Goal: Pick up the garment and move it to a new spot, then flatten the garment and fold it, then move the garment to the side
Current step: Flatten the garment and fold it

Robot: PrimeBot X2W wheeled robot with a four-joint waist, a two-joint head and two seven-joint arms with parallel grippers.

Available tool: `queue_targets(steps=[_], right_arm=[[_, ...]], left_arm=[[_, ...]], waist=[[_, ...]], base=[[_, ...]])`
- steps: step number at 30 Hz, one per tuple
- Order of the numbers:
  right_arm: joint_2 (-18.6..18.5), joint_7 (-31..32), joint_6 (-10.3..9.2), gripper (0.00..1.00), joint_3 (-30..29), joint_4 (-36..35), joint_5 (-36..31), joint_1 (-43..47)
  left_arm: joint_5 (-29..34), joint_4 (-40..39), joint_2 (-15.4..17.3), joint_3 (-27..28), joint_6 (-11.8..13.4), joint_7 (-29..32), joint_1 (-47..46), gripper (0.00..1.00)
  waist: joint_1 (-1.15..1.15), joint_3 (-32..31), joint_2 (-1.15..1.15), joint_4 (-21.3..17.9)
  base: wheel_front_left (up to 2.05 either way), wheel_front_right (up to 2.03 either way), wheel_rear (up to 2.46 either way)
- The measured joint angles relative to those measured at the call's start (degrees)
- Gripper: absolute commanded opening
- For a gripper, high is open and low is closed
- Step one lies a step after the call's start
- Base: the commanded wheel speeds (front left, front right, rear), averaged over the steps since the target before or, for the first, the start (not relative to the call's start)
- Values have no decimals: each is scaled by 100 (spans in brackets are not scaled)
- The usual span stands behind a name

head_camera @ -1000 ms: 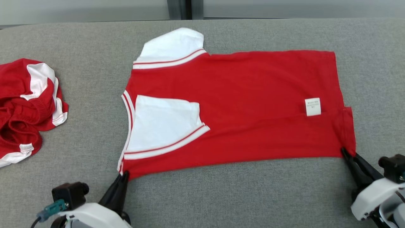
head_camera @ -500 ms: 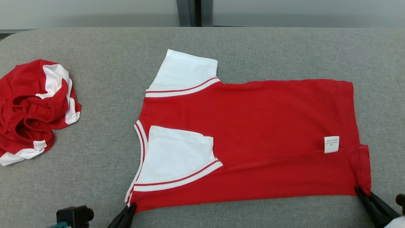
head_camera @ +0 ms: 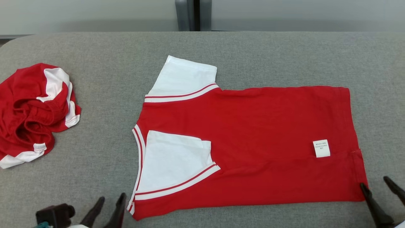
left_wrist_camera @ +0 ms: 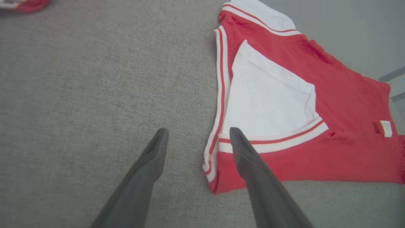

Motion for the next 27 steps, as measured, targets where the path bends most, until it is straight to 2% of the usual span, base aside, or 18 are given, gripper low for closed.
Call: queue_targets(steps=[5, 8, 11, 14, 16, 22, 27], right_arm=[[256, -235, 0, 100, -448, -338, -571, -127], [560, -291, 0, 100, -303, -531, -931, -508], [709, -298, 0, 100, -66, -567, -1043, -808], [764, -307, 0, 100, 188, -559, -1098, -1082], [778, -360, 0, 100, 277, -547, -1100, -1284], [776, -475, 0, 100, 474, -402, -1092, -1712], [780, -573, 0, 100, 593, -234, -1054, -1992]], left_arm=[[1, -296, 164, 334, -36, -176, -90, 100], [63, -498, 310, 500, -56, -27, -684, 100], [45, -458, 292, 505, -242, 319, -1452, 100], [-25, -200, 274, 480, -454, 821, -2327, 100], [-177, 30, 196, 424, -689, 1235, -2932, 100], [-567, 1023, 160, 368, -1151, 2464, -4608, 100], [-702, 1875, 86, 220, -1365, 3292, -5668, 100]], waist=[[0, -44, 0, -84], [0, 14, 0, -184], [0, 151, 0, -233], [0, 347, 0, -299], [0, 506, 0, -352], [0, 1007, 0, -554], [0, 1343, 0, -785]], base=[[0, 0, 0], [0, 0, 0], [0, 0, 0], [0, 0, 0], [0, 0, 0], [0, 0, 0], [0, 0, 0]])
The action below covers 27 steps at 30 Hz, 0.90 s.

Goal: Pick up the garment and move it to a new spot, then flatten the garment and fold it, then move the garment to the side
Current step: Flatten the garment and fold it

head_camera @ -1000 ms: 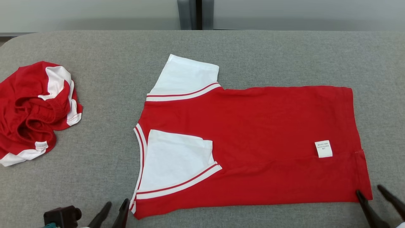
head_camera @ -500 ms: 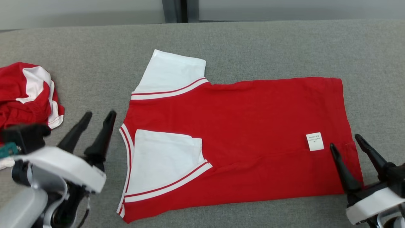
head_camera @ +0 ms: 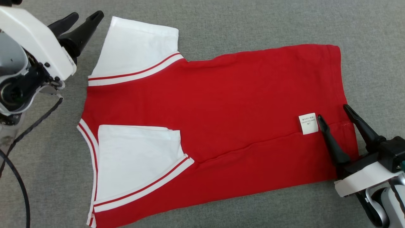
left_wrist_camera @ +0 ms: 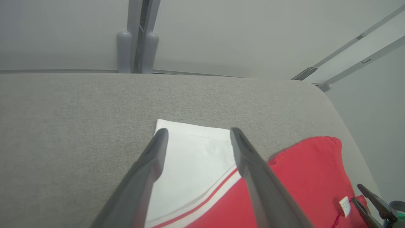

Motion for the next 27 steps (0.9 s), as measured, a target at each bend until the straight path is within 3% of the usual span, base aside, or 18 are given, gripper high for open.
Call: queue_targets(steps=[8, 14, 26, 27], right_arm=[[30, -129, 0, 100, 171, 211, 63, -315], [10, -179, 0, 100, 359, 319, 129, -627], [-47, -201, 0, 100, 513, 433, 211, -977], [-59, -202, 0, 100, 543, 434, 214, -1002]], left_arm=[[550, 1061, -151, -630, -63, 773, -1068, 100], [1010, 1770, -204, -980, -163, 900, -1507, 100], [1360, 2346, -158, -1272, -353, 976, -1797, 100], [1360, 2364, -158, -1274, -378, 976, -1813, 62]], waist=[[0, 407, 0, -301], [0, 616, 0, -528], [0, 792, 0, -740], [0, 801, 0, -749]], base=[[0, 0, 0], [0, 0, 0], [0, 0, 0], [0, 0, 0]])
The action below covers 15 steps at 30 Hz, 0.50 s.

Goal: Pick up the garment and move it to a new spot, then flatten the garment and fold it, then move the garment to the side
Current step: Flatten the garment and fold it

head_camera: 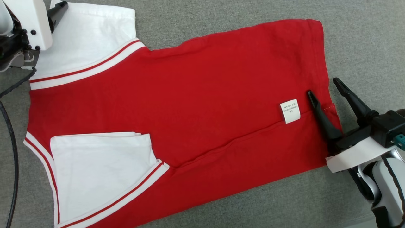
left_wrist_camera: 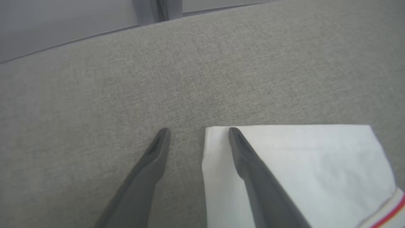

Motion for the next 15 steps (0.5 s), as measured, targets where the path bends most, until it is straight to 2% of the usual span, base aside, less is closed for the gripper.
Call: queue_targets(steps=[1, 2, 6, 9, 12, 15], right_arm=[[-11, 0, 0, 100, 24, 1, 5, -35], [-34, 0, 0, 100, 59, 1, 12, -76], [-188, 27, 0, 100, 124, 7, 107, -232], [-401, 333, 0, 100, 186, -19, 455, -505], [-616, 1028, 0, 100, 269, -104, 1111, -900], [-867, 2080, 0, 100, 359, -159, 1857, -1435]], left_arm=[[0, 23, -2, -1, -16, -2, -15, 13], [-3, 53, -8, 1, -37, -10, -17, 0], [-52, 109, -35, -13, -121, 1, -14, 0], [-123, 114, -69, -9, -225, -1, 15, 0], [-236, 88, -107, 12, -330, -25, 92, 0], [-324, 14, -163, 33, -416, -27, 108, 0]], waist=[[0, 7, 0, -8], [0, 9, 0, -14], [0, -2, 0, -9], [0, -49, 0, 17], [0, -118, 0, 53], [0, -184, 0, 103]], base=[[0, 0, 0], [0, 0, 0], [0, 0, 0], [0, 0, 0], [0, 0, 0], [0, 0, 0]])
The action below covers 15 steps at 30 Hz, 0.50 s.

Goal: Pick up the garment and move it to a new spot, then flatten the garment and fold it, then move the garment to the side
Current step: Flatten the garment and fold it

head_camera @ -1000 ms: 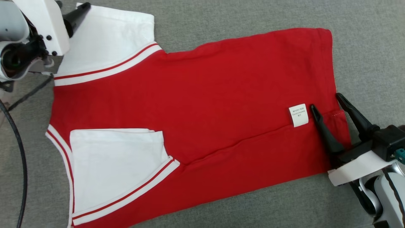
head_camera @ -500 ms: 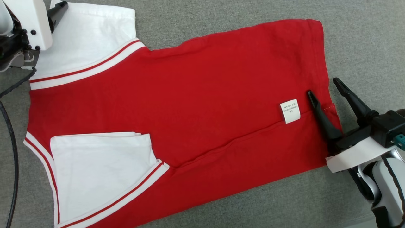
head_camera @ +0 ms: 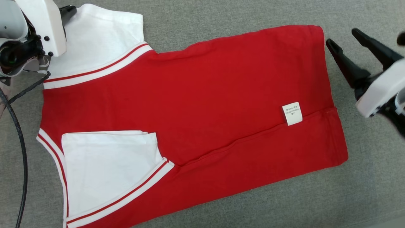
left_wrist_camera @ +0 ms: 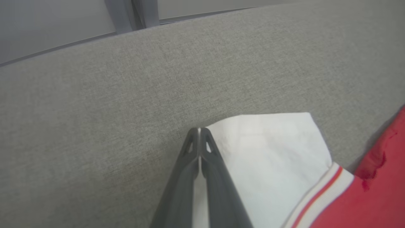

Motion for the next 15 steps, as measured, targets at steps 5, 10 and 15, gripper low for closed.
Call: queue_targets(steps=[5, 10, 15], right_arm=[[-194, 2009, 0, 100, 144, 208, 928, -981], [-69, 3751, 0, 100, 218, 956, 1246, -2041], [149, 4492, 0, 100, 305, 1627, 1241, -2494]], left_arm=[[-40, -120, -9, -19, -62, 64, -1, 0], [-26, -276, -69, -54, -78, 103, -85, 0], [18, -336, -132, -89, -98, 104, -160, 0]], waist=[[0, -53, 0, 105], [1, 20, 0, 272], [1, 124, 0, 436]], base=[[0, 0, 0], [0, 0, 0], [0, 0, 0]])
